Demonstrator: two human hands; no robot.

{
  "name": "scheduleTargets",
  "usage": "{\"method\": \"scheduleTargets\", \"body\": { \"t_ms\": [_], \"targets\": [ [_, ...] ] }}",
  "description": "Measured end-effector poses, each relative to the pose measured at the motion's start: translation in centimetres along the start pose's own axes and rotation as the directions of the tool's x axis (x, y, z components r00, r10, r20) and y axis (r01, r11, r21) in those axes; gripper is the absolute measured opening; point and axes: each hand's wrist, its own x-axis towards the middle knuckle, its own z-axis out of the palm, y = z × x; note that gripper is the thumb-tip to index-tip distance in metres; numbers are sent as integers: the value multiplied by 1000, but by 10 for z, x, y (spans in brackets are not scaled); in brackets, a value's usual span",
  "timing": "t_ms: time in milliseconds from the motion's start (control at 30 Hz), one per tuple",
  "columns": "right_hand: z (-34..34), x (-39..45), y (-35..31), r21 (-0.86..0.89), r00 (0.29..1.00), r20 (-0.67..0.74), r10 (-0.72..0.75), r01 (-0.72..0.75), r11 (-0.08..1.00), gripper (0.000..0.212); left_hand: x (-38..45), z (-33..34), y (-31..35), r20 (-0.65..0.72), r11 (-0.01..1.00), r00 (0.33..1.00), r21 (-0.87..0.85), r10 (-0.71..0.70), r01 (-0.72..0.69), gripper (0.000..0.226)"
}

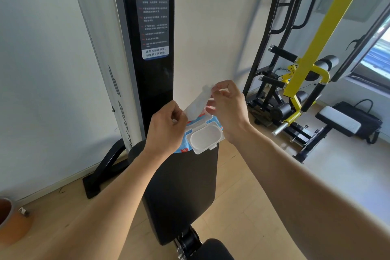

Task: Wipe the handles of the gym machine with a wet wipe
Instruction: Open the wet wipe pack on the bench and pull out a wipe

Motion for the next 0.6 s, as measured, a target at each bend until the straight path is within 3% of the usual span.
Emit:
{"method": "scheduleTargets", "body": {
  "t_ms": [100, 333, 533, 600],
  "targets": [
    [-4, 4, -10, 283, 997, -42, 67, -53, 958, 18, 0, -1, 2, 12, 999, 1000, -14, -28, 29, 21],
    [-4, 17, -29, 255, 987, -122, -104, 133, 958, 19, 1, 1, 2, 71, 999, 997, 22, 23, -25, 27],
    [-24, 27, -54, 369, 934, -351, -64, 201, 907, 11, 1, 1, 1, 51, 999, 998, -4, 43, -43, 28],
    [-34, 31, -59, 264, 896, -423, -130, 260, 929, 12, 1, 1, 2, 29, 999, 999, -8, 31, -31, 27]
  ]
}}
